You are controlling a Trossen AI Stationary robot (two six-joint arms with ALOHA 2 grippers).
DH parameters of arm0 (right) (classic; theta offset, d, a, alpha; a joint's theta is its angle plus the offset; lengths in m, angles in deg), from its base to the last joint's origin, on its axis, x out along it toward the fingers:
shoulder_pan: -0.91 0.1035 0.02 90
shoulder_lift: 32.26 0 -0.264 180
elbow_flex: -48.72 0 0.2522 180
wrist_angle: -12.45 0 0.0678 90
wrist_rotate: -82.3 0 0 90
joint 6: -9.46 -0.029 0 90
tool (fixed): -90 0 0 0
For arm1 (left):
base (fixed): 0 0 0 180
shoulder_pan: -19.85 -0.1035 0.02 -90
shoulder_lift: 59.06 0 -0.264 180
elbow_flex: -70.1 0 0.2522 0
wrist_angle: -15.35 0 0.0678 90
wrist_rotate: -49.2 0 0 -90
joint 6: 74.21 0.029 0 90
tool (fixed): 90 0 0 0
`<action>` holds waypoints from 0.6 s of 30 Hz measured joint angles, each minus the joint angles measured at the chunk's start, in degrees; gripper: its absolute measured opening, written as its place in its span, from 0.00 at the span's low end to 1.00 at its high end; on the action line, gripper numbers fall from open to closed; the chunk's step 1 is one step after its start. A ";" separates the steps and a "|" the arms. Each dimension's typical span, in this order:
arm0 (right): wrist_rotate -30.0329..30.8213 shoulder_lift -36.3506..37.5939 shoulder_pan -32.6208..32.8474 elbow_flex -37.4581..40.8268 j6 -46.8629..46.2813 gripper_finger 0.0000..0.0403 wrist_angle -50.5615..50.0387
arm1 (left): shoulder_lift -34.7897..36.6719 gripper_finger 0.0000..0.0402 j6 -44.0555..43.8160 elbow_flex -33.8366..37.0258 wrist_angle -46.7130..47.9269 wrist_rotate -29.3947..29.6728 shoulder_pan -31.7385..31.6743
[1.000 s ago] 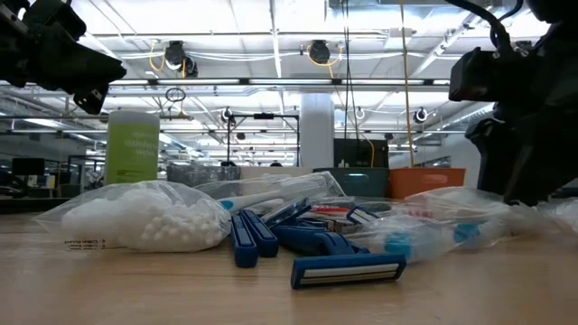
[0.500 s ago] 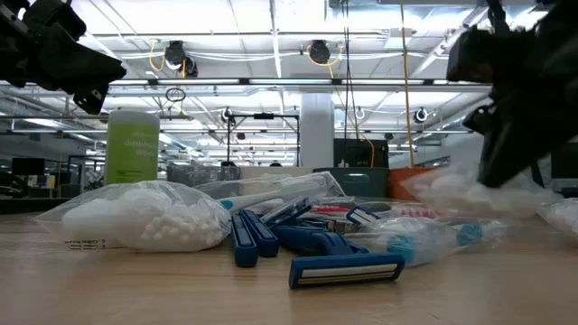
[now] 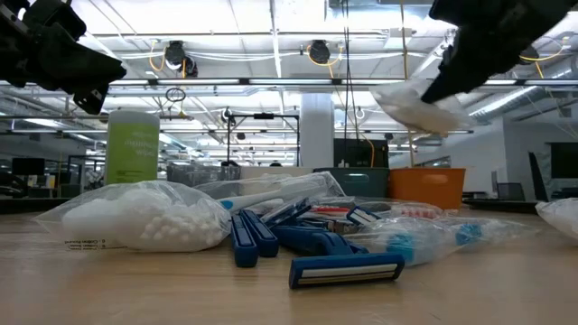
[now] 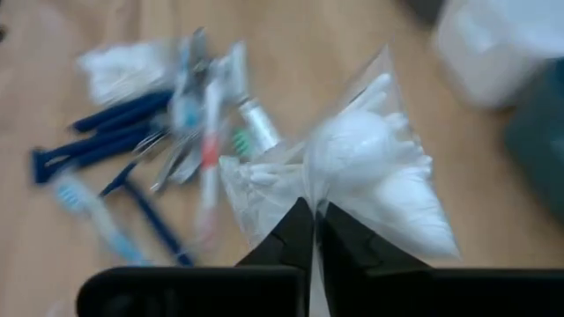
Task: Pick & Place Travel size toiletries
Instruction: Put the white cotton pack into the orange bin
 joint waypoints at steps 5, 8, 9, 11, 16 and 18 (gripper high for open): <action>2.02 2.72 -3.97 0.00 3.90 0.00 -0.08 | 0.00 0.13 0.00 -0.01 0.00 0.00 0.00; 2.00 3.59 -6.31 0.00 6.00 0.00 -0.08 | 0.00 0.13 0.00 -0.02 0.00 0.00 -0.02; 2.00 3.80 -7.07 0.00 6.62 0.00 -0.12 | 0.00 0.13 0.00 -0.01 0.00 -0.01 -0.01; 2.00 4.04 -8.69 0.00 7.77 0.00 -0.12 | 0.00 0.13 0.00 -0.02 0.00 0.00 0.00; 1.98 4.10 -12.69 0.00 10.22 0.01 -0.19 | 0.00 0.13 0.00 -0.02 0.00 -0.01 0.01; 1.98 4.10 -14.30 0.00 11.51 0.01 -0.17 | 0.00 0.13 0.00 0.01 0.02 -0.02 0.01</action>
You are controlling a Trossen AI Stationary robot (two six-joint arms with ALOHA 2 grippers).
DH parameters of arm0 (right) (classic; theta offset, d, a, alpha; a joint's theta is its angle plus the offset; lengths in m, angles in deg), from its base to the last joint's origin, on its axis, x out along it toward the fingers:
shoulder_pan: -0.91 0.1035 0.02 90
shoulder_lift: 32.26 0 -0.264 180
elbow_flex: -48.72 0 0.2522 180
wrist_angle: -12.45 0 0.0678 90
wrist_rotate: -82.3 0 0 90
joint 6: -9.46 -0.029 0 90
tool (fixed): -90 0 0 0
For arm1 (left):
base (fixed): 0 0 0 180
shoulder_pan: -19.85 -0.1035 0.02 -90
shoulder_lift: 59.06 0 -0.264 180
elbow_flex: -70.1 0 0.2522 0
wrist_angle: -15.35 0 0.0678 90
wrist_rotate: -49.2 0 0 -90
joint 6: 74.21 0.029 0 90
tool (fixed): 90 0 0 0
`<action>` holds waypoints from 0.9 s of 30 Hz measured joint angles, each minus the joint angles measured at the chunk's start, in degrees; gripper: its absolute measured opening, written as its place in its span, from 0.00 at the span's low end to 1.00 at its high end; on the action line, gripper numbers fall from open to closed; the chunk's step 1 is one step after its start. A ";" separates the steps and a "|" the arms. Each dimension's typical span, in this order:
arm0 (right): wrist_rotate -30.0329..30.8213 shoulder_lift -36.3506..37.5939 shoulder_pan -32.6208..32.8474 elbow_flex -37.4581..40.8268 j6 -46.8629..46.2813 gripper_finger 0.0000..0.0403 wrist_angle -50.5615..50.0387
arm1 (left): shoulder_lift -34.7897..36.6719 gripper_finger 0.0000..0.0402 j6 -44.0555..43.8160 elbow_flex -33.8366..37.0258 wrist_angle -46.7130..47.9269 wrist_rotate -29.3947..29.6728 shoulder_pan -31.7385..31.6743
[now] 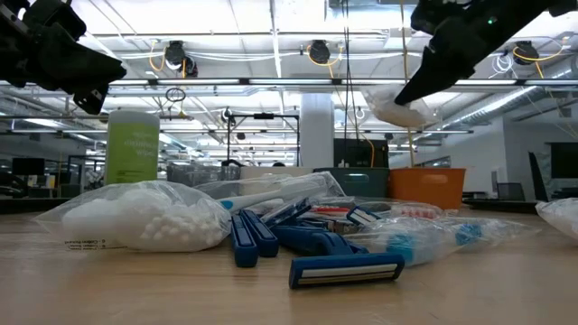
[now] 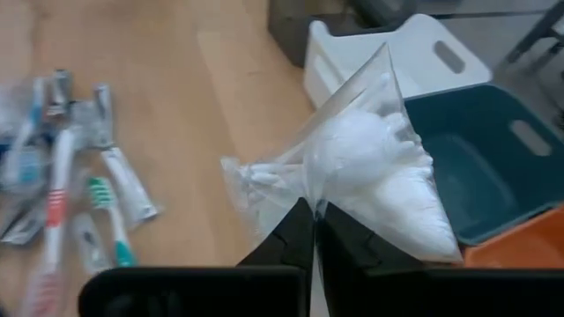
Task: Pick & Place Travel size toiletries
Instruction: Put the white cotton pack into the orange bin
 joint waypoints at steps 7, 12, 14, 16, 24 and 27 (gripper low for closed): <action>0.00 0.00 -6.13 0.00 3.34 0.01 -0.01 | 0.00 0.13 0.00 -0.01 -0.02 0.01 0.00; 0.00 0.00 -10.84 0.00 3.91 0.01 -0.04 | 0.00 0.13 0.00 0.00 -0.02 0.01 -0.01; 0.00 0.00 -12.66 0.00 5.70 0.01 -0.02 | 0.00 0.13 0.00 0.00 0.00 0.00 0.00; 0.00 0.00 -14.48 0.00 7.39 0.01 -0.04 | 0.00 0.13 0.00 0.00 0.00 0.02 -0.02; -0.04 0.00 -22.49 0.00 7.44 0.01 -0.04 | 0.00 0.13 0.00 -0.02 -0.01 0.02 -0.01; -0.22 0.00 -25.84 0.00 5.04 0.01 -0.04 | 0.00 0.13 0.00 -0.01 -0.01 0.02 -0.01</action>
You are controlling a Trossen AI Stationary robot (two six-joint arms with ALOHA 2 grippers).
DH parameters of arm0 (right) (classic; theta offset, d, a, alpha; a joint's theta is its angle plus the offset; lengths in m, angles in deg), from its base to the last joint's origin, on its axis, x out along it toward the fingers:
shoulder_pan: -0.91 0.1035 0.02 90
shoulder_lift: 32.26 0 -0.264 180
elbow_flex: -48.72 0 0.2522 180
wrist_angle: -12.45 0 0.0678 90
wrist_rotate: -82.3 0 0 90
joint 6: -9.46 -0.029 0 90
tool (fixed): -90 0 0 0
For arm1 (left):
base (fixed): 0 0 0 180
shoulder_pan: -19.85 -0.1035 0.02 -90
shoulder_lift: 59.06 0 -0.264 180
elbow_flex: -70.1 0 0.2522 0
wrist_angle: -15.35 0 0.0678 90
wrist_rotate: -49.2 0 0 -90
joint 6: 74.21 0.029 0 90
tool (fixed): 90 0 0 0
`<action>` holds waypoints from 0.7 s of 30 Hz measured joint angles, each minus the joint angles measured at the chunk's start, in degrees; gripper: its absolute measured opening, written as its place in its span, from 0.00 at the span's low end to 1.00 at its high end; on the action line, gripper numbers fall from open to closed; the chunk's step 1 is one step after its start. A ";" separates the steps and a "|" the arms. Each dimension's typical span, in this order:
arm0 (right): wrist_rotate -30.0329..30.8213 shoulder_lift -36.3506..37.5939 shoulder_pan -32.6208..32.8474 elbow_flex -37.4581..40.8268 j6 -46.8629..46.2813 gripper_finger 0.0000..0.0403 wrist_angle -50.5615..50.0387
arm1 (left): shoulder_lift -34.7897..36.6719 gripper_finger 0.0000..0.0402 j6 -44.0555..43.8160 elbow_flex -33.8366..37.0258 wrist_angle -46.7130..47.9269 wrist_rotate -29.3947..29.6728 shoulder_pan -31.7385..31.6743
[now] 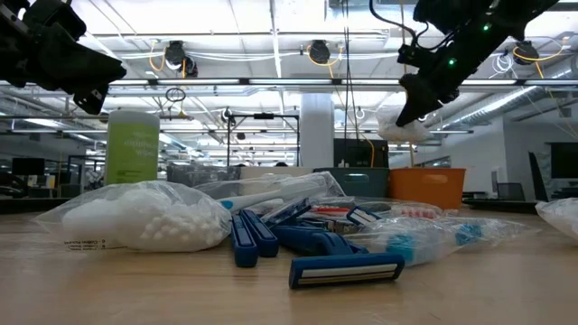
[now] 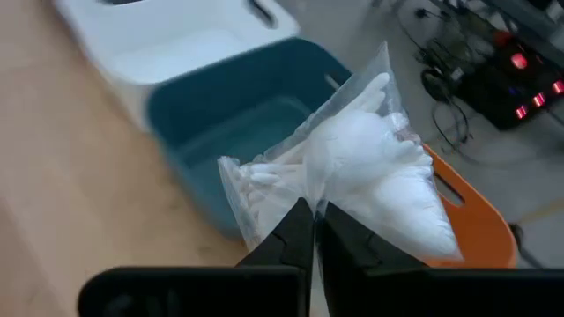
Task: Pick & Place Travel size toiletries
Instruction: Put the white cotton pack into the orange bin
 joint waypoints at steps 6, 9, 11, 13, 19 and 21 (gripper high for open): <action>-0.22 0.00 -6.85 0.00 -2.19 0.01 -0.16 | 0.00 0.13 0.00 0.01 0.01 0.00 -0.01; -1.67 0.00 -10.24 0.00 -1.80 0.01 -0.14 | 0.00 0.13 0.00 -0.01 0.01 0.00 -0.01; -3.60 0.00 -12.47 0.00 -1.81 0.01 0.04 | 0.00 0.13 0.00 0.01 -0.01 0.00 -0.01; -5.12 -0.05 -14.53 0.02 -1.79 0.01 0.38 | 0.00 0.13 0.00 0.00 0.00 0.00 -0.01; -7.67 -2.32 -19.02 0.02 -2.72 0.01 2.85 | 0.00 0.13 0.00 -0.01 -0.01 -0.02 0.01; -12.89 -3.89 -20.91 0.01 -2.90 0.01 3.89 | 0.00 0.13 0.00 0.01 0.01 -0.02 -0.01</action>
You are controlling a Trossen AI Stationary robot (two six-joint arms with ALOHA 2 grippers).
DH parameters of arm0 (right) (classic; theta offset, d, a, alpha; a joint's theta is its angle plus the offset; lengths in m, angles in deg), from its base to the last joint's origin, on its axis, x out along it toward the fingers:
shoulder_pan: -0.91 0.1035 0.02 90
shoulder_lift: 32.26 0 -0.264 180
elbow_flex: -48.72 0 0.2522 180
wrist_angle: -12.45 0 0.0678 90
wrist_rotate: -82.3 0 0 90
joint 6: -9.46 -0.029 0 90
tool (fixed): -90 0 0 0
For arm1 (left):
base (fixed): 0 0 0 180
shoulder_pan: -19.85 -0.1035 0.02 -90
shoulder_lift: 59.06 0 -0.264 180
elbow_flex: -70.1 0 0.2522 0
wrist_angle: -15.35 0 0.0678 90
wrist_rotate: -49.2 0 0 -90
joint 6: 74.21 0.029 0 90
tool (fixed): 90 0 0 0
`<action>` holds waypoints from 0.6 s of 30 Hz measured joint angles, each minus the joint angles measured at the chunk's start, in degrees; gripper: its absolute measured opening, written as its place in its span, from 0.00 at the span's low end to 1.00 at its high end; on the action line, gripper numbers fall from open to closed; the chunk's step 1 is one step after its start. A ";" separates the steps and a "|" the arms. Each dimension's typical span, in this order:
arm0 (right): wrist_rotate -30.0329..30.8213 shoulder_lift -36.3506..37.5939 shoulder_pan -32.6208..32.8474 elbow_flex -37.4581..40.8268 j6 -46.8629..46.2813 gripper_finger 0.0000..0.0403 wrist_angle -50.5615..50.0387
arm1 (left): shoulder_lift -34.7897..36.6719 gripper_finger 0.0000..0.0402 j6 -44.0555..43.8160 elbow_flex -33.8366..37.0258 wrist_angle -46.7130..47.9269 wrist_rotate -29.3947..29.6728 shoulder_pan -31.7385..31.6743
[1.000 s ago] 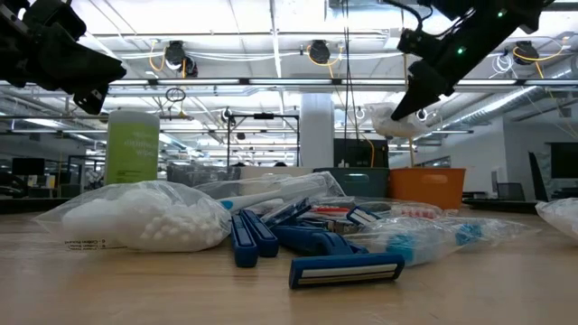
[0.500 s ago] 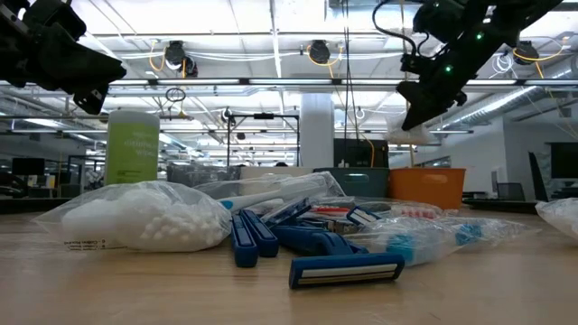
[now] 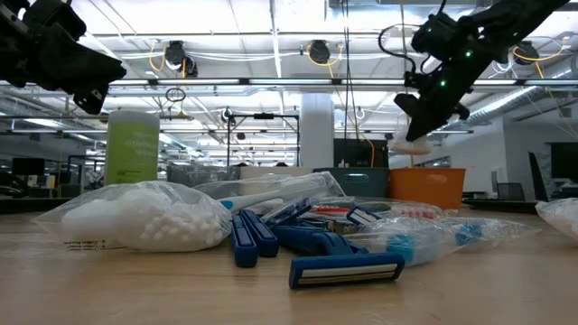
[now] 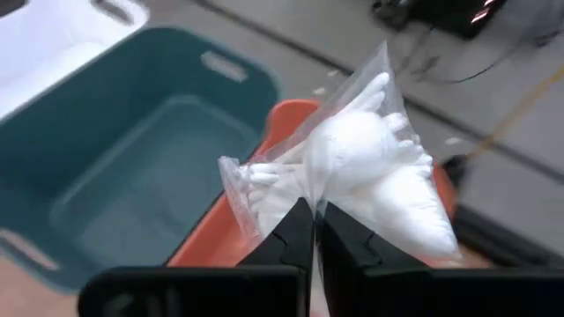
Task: Pick & Place Travel size toiletries
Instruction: Put the white cotton pack into the orange bin
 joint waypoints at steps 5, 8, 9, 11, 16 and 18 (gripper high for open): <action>-6.74 -4.25 -4.19 -1.39 -0.99 0.01 0.00 | 0.00 0.13 0.00 -0.01 0.00 0.00 0.01; -6.84 -6.41 -6.03 -1.39 -0.54 0.01 -0.22 | 0.00 0.13 0.00 -0.02 0.00 -0.01 0.02; -6.80 -7.06 -6.41 -1.39 -0.52 0.01 -0.33 | 0.00 0.13 0.00 -0.01 0.00 0.01 0.01; -6.87 -8.27 -6.95 -1.39 -0.42 0.01 -0.40 | 0.00 0.13 0.00 0.00 -0.02 -0.01 0.02; -6.74 -10.10 -7.11 -1.39 -0.40 0.01 0.01 | 0.00 0.13 0.00 -0.02 0.00 -0.01 0.00; -6.72 -10.48 -7.09 -1.39 -0.40 0.01 0.02 | 0.00 0.13 0.00 -0.01 -0.01 -0.01 0.02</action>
